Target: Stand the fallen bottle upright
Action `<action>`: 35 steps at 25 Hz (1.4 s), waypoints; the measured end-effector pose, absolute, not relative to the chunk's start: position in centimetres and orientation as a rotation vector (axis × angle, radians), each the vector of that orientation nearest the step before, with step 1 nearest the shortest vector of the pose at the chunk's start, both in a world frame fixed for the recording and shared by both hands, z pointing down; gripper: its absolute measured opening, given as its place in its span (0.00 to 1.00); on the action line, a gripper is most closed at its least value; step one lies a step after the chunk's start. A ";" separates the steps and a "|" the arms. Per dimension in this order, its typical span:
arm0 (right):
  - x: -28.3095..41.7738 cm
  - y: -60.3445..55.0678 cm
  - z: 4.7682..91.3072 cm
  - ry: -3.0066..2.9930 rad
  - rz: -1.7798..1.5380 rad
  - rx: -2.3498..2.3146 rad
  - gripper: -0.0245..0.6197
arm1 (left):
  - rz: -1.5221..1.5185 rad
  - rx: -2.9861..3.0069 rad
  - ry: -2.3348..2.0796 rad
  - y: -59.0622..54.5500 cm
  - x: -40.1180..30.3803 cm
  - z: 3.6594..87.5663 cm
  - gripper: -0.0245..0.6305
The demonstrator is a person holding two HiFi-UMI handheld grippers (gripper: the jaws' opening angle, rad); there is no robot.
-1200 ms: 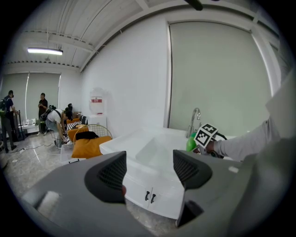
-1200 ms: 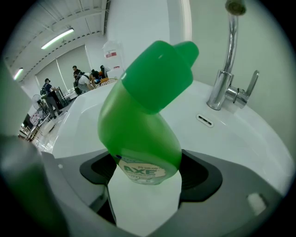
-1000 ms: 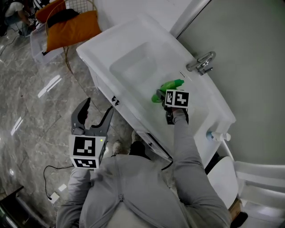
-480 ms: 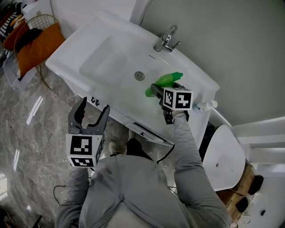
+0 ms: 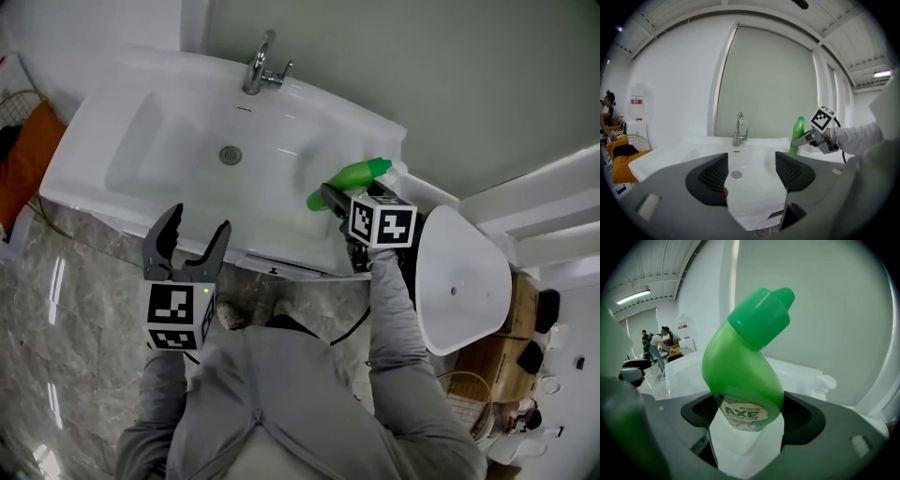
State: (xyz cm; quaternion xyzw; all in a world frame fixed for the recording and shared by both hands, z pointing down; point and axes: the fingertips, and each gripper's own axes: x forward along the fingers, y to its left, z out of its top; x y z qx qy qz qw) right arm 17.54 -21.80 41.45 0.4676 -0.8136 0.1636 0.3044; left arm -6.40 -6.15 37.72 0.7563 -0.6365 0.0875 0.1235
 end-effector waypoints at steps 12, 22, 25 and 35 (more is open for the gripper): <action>28.1 -19.3 41.6 -2.034 0.499 1.432 0.70 | 0.268 2.360 -1.684 -8.7 1.0 37.8 0.58; 31.8 -20.0 44.1 -1.999 0.564 1.469 0.70 | 0.309 2.388 -1.670 -10.1 3.8 37.5 0.58; 32.2 -20.4 44.6 -2.003 0.572 1.467 0.70 | 0.321 2.387 -1.670 -10.5 4.4 37.5 0.58; 31.5 -21.0 45.1 -2.023 0.537 1.428 0.70 | 0.345 2.374 -1.673 -11.3 5.3 37.9 0.58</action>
